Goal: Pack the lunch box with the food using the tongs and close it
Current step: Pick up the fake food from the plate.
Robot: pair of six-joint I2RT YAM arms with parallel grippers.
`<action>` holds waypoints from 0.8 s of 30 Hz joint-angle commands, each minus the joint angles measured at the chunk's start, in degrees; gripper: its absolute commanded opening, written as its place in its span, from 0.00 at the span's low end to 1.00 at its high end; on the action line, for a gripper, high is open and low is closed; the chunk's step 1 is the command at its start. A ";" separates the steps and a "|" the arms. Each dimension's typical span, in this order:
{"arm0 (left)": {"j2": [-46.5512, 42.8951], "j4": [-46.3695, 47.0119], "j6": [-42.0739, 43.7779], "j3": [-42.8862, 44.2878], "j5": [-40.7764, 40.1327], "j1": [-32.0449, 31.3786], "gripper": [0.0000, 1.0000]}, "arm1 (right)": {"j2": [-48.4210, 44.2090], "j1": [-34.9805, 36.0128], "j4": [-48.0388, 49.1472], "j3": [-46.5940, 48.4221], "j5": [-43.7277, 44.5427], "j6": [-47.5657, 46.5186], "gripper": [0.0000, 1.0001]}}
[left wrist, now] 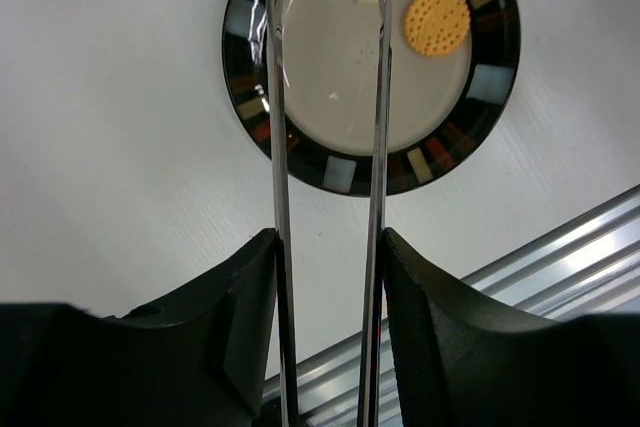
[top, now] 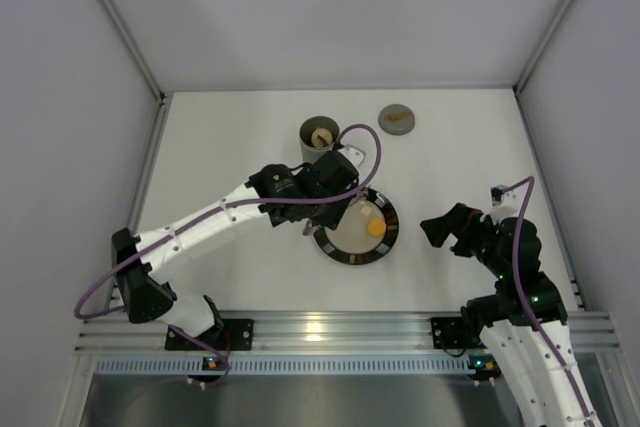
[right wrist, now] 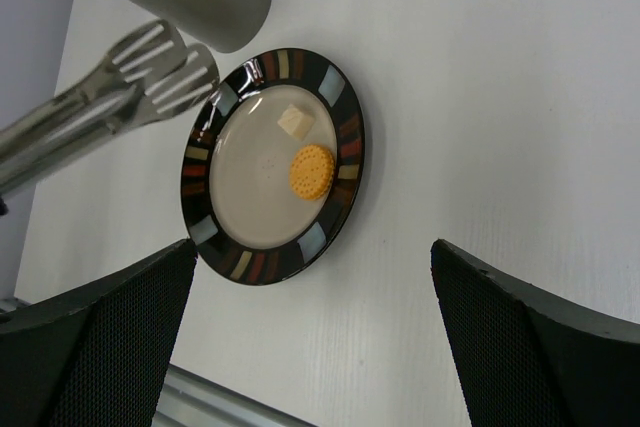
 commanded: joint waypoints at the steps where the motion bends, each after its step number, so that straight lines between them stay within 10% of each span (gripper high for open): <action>1: -0.09 4.98 -1.66 -3.27 1.19 -0.26 0.49 | -0.54 -0.55 0.46 2.12 0.06 -0.19 0.99; 24: 8.53 9.12 -1.66 -4.68 3.83 -0.26 0.49 | -0.45 -0.64 -0.07 2.56 1.03 -0.81 1.00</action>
